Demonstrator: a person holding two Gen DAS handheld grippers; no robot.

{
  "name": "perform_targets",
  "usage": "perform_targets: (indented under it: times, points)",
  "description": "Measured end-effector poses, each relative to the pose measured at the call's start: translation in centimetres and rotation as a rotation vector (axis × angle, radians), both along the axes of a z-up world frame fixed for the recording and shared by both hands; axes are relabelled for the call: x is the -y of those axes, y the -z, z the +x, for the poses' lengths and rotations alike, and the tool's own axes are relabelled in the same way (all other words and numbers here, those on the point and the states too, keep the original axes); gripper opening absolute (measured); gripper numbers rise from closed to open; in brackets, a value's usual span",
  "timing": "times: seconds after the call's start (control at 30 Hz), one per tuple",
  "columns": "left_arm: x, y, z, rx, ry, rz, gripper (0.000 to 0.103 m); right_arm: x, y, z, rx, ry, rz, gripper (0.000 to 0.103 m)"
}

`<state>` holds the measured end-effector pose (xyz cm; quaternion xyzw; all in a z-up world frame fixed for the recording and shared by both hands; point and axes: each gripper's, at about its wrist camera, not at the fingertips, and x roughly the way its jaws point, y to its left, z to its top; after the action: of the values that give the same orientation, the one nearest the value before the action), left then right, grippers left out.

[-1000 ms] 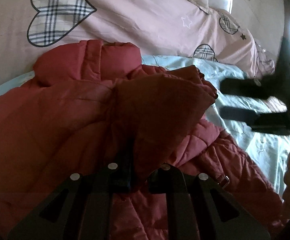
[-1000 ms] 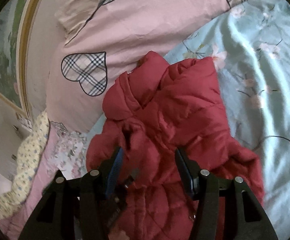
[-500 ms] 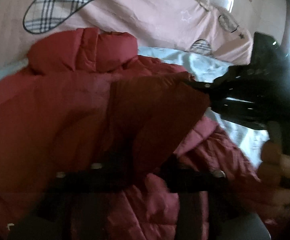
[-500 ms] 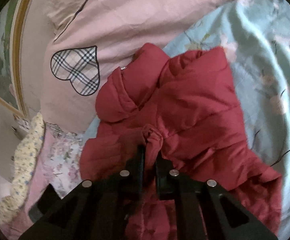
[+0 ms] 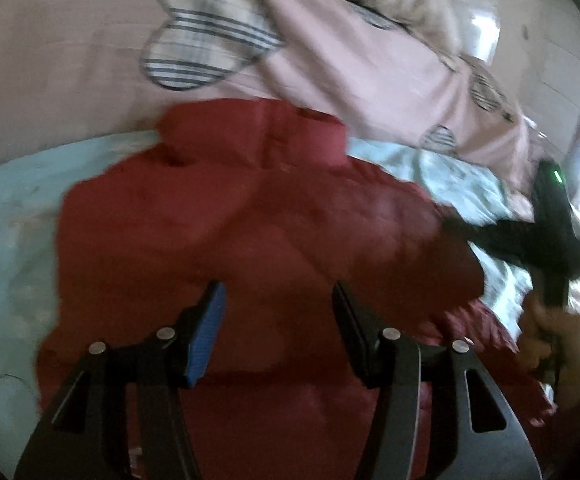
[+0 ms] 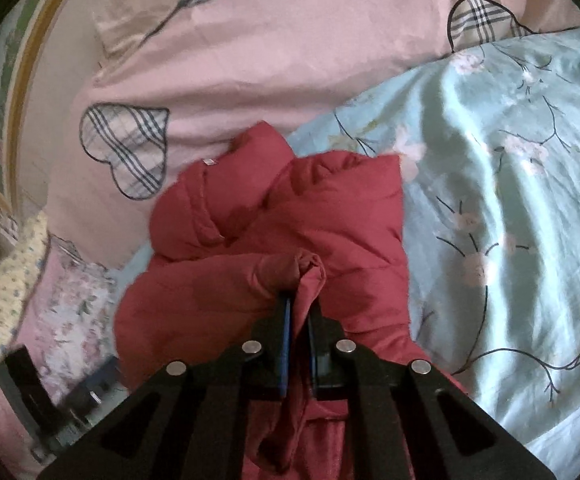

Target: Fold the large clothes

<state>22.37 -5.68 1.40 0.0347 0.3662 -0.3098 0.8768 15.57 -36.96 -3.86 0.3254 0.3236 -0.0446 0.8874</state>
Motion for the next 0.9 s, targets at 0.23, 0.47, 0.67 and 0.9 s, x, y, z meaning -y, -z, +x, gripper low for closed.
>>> perform_targets:
  times: [0.23, 0.47, 0.67, 0.9]
  points:
    - [-3.4, 2.7, 5.6, -0.076, -0.149, 0.052, 0.054, -0.3, 1.3, 0.6, -0.038, -0.015, -0.037, 0.010]
    - [-3.1, 6.0, 6.2, -0.094, -0.175, 0.128, 0.055, -3.4, -4.3, -2.7, 0.070, 0.102, -0.272, 0.023]
    - [-2.7, 6.2, 6.1, -0.090, -0.190, 0.150, 0.055, -9.5, -3.7, 0.1, 0.025, -0.138, -0.367, 0.034]
    - [-2.8, 5.5, 5.9, -0.083, -0.170, 0.188, 0.055, -9.5, 2.3, 2.9, -0.192, -0.113, -0.473, 0.032]
